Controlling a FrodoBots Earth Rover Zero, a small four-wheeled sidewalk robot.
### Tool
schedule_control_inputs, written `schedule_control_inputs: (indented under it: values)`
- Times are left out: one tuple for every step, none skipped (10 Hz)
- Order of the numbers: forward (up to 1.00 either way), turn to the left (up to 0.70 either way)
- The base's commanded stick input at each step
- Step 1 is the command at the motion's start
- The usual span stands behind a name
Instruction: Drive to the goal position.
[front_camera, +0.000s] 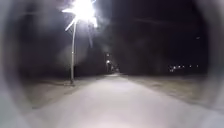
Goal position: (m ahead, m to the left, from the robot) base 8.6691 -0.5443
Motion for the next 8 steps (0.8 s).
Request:
schedule_control_inputs:
  values:
    - [0.70,0.00]
    - [0.70,0.00]
    - [0.70,0.00]
    - [0.70,0.00]
    - [0.70,0.00]
    - [0.70,0.00]
    - [0.70,0.00]
    - [0.70,0.00]
